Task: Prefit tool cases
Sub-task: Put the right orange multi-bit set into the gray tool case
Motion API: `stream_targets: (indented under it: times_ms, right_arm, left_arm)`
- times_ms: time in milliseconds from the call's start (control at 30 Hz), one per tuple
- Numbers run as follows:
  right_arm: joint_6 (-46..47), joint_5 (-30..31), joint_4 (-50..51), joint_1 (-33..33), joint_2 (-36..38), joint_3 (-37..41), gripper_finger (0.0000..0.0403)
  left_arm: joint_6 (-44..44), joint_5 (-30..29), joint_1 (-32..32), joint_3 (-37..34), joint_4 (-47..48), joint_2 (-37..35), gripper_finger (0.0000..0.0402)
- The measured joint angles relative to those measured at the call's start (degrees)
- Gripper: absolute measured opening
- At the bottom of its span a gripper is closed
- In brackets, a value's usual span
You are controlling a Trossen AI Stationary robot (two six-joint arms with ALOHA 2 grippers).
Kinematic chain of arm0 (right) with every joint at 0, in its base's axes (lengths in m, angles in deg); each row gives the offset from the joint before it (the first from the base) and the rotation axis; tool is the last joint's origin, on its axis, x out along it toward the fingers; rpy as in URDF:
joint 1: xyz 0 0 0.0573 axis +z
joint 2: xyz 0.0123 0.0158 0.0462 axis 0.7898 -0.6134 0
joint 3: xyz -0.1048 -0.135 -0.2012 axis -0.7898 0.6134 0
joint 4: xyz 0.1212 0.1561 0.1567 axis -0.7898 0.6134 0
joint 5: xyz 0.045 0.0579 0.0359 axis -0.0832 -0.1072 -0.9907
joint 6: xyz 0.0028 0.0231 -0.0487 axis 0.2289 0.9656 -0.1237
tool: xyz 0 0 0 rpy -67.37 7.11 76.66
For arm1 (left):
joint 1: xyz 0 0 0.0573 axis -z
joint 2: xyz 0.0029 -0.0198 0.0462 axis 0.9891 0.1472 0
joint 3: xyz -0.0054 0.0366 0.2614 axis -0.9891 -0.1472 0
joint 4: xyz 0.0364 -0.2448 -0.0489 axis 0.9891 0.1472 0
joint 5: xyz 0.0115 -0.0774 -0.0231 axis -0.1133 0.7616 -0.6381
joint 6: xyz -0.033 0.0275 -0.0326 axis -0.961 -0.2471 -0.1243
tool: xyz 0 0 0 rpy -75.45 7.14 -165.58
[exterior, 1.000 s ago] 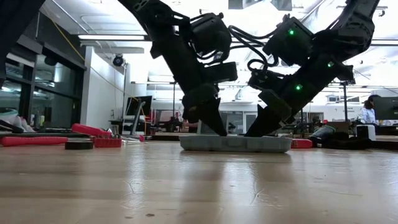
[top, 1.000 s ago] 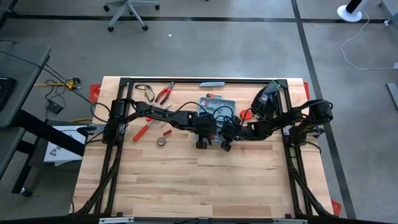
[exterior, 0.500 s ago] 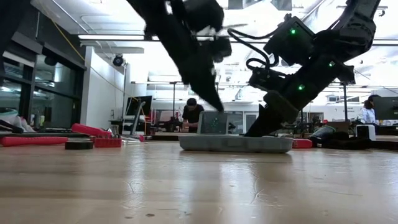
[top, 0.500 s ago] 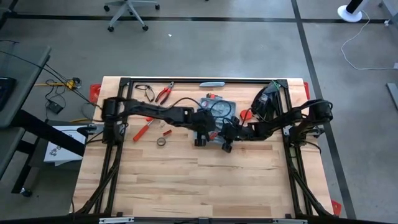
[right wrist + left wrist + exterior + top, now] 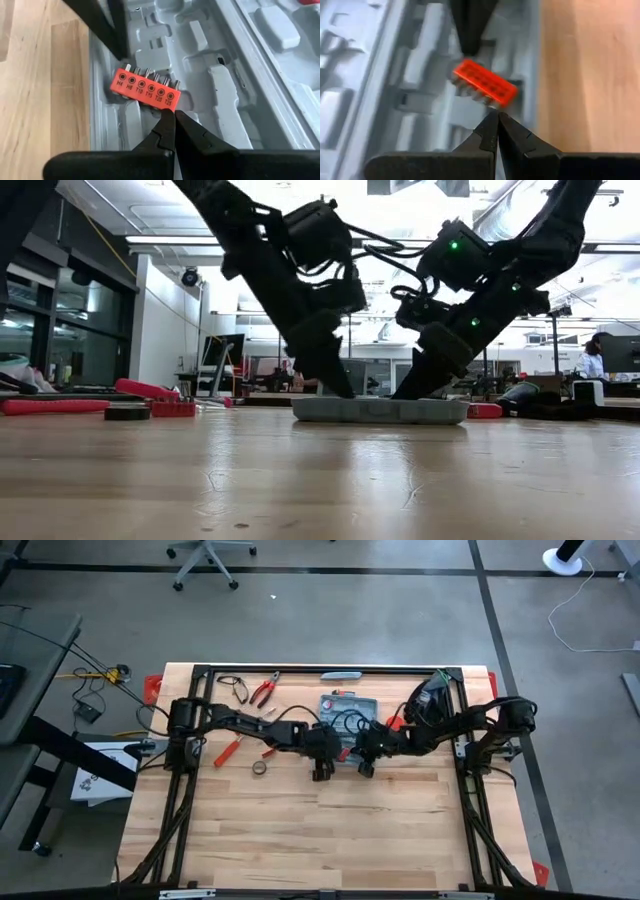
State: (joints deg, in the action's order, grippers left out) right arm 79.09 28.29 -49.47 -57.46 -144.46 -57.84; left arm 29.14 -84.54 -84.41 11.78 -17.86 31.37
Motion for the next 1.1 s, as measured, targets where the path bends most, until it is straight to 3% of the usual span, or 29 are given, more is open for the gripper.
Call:
stream_targets:
  times_ms: [233, 767, 1100]
  right_arm:
    - [0.0, -0.5, 0.4, -0.4, 0.0, 0.0, 0.0]
    - [1.5, -2.3, 0.9, 0.6, 0.0, 0.0, 0.0]
    - [3.3, 0.0, 0.0, -0.1, 0.0, 0.0, 0.0]
  left_arm:
    - [1.0, 5.7, -2.6, 0.2, -3.0, 3.0, 0.0003]
    - [4.3, -2.6, -5.4, 1.0, -8.0, 3.1, 0.0003]
    - [3.5, 1.8, -4.9, 1.0, 1.8, 0.6, 0.0003]
